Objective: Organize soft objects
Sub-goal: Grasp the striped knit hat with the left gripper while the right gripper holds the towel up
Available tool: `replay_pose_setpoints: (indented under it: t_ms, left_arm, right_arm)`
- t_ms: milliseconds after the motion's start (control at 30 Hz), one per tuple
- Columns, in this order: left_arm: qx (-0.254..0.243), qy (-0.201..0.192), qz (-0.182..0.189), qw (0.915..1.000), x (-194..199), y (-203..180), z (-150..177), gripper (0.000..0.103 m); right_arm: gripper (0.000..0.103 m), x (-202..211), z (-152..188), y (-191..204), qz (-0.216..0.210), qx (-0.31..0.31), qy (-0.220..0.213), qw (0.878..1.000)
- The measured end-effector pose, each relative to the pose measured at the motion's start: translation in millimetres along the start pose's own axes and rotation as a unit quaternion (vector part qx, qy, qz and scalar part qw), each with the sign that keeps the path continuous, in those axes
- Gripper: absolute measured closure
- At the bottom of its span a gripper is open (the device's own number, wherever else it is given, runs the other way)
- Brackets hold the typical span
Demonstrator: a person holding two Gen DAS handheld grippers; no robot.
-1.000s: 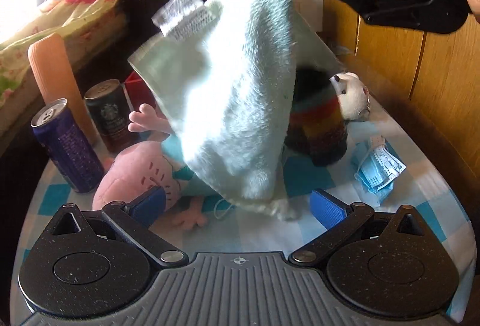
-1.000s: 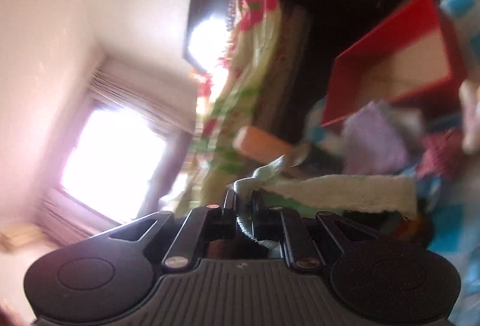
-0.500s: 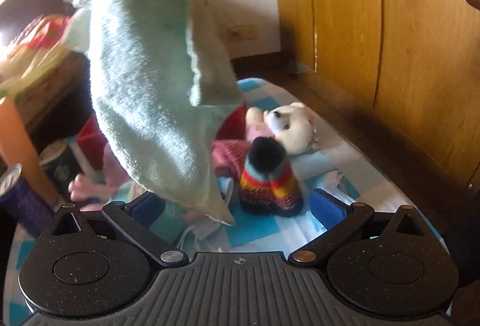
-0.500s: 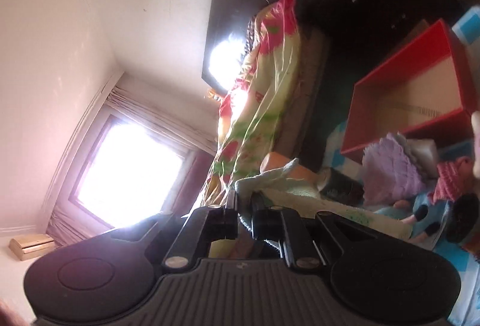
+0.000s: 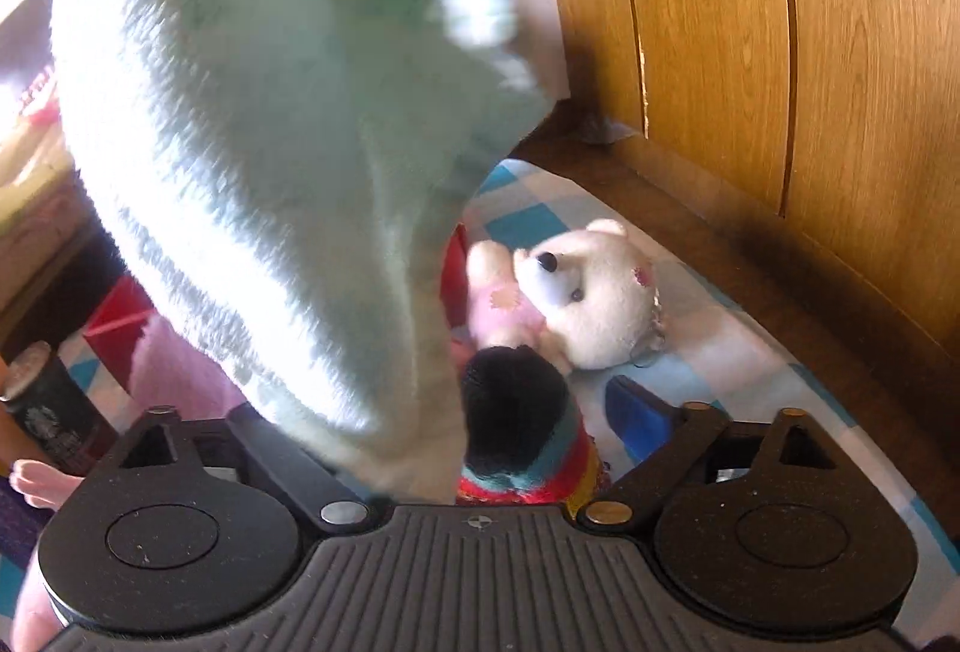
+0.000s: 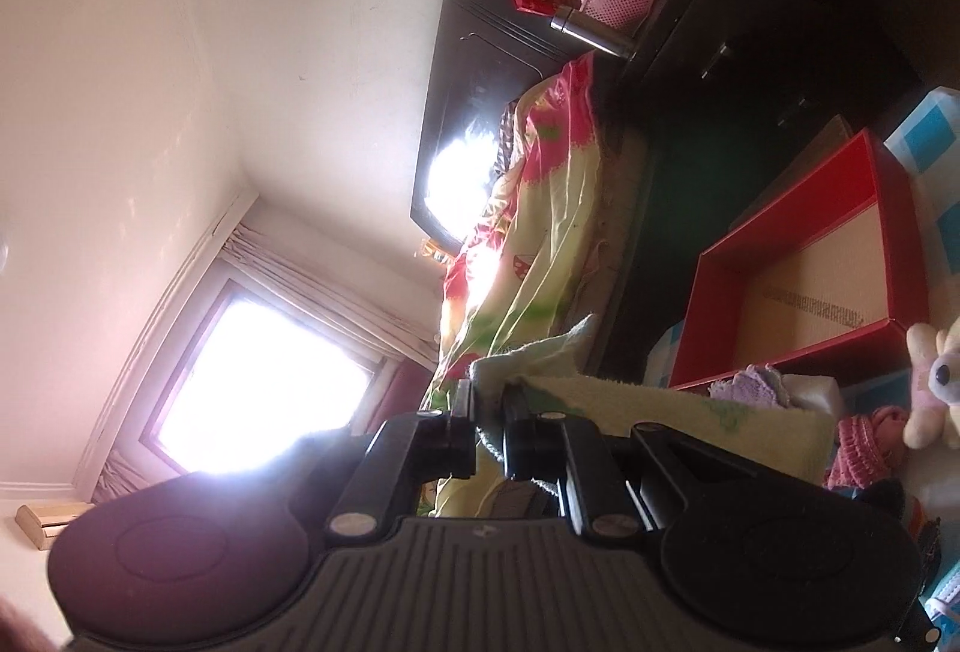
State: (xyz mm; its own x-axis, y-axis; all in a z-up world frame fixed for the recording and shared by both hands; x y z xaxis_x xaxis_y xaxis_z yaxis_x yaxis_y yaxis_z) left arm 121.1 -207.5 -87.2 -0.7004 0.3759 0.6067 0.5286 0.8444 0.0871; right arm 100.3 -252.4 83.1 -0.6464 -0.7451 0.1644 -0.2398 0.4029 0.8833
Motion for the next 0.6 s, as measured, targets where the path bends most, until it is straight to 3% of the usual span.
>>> replay_pose_setpoints:
  t_ms: [100, 167, 267, 333, 433, 600]
  left_arm:
    - [0.006, 0.028, 0.015, 0.9995, -11, -4, 9, 0.043]
    - [0.015, 0.036, 0.019, 0.9991, -12, -6, 13, 0.043]
    - [0.018, 0.035, 0.027, 0.9989, -9, -6, 15, 0.055]
    - [0.029, 0.034, 0.034, 0.9984, -9, -5, 14, 0.072]
    - [0.040, 0.034, 0.037, 0.9979, -5, 0, 13, 0.079]
    - [0.051, 0.024, 0.036, 0.9978, 9, 10, 7, 0.080]
  right_arm:
    - [0.103, 2, -4, -6, 0.009, -0.003, -0.010, 1.000]
    - [0.103, 4, -7, -7, 0.009, -0.007, -0.018, 1.000]
    - [0.103, 9, -13, -4, 0.002, -0.006, -0.034, 0.999]
    - [0.103, 14, -19, 2, -0.010, -0.005, -0.047, 0.999]
    - [0.103, 18, -22, 5, -0.007, 0.001, -0.060, 0.998]
    - [0.103, 12, -20, -7, 0.014, -0.009, -0.054, 0.998]
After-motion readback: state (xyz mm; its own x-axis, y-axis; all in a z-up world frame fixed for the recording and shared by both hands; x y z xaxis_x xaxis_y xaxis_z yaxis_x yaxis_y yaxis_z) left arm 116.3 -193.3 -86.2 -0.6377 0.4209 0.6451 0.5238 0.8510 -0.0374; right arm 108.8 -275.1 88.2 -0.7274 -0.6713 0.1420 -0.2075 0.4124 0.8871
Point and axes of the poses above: each gripper's, at about its wrist camera, not at the fingertips, and x roughly against the way its jaws point, y to its left, z to its underside, the point moved 8 cm from there along -x, roughly the way its jaws point, and after that the axes turned 9 degrees about z, right-handed, at the moved point
